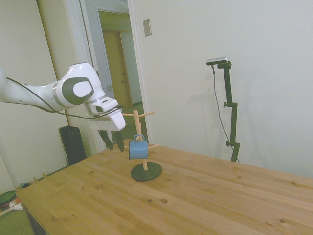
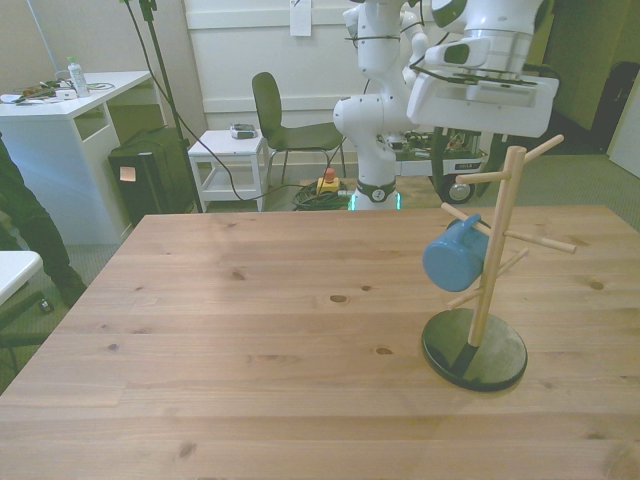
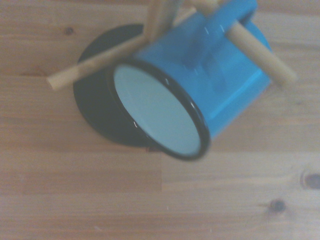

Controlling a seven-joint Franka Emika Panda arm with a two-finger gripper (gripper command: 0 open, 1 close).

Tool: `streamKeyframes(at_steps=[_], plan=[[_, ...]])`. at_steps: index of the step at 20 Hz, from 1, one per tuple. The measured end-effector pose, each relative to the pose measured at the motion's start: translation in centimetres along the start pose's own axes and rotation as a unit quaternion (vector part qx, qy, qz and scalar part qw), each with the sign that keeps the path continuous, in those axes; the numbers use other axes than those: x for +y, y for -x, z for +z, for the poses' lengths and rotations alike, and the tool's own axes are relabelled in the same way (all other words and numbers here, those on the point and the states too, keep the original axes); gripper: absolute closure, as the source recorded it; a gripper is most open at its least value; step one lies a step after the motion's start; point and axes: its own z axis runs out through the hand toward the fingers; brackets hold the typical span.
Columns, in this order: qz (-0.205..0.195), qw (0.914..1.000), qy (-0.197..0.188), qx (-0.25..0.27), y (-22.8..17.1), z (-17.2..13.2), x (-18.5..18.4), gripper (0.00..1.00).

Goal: Hang the mug

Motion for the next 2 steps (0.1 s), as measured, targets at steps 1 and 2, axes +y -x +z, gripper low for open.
streamKeyframes(at_steps=[1,2], plan=[[0.010,0.9999,-0.006,-0.009,0.2,0.4,1.6,0.00],[0.019,0.9996,-0.011,-0.018,0.5,0.9,3.1,0.00]])
